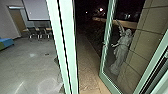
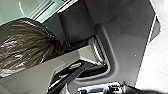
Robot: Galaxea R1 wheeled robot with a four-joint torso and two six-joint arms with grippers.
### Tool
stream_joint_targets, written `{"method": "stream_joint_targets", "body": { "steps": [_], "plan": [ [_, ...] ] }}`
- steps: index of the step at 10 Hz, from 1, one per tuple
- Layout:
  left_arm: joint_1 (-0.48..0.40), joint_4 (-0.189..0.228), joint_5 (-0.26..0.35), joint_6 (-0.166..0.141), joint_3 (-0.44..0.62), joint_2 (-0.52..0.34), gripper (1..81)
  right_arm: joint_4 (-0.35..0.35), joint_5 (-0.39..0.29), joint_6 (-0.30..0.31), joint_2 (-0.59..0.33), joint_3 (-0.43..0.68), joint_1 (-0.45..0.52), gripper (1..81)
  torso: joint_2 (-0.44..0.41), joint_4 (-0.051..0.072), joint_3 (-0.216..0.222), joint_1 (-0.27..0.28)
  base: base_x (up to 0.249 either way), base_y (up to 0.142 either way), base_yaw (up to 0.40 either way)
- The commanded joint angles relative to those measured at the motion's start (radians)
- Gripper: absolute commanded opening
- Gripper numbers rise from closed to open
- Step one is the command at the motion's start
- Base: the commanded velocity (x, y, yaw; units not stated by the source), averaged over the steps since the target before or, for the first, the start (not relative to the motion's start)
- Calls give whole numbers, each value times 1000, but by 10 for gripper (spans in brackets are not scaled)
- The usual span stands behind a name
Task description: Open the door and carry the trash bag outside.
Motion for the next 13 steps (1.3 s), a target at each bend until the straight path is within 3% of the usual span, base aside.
{"method": "stream_joint_targets", "body": {
  "steps": [1, 3, 13],
  "plan": [
    [-41, 5, 58, 3, 8, 6, 10, -10, -40, -3, -5, 11, 37, 811, 0, 0, 0, 0, 0, 0, 0],
    [-41, 3, 58, 3, 8, 4, 10, -10, -40, -3, -3, 11, 37, 811, 0, 0, 0, 0, 0, 0, 0],
    [-41, 3, 58, 3, 8, 6, 10, -10, -40, -3, 0, 3, 31, 811, 0, 0, 0, 0, 0, -71, 0]
  ]
}}
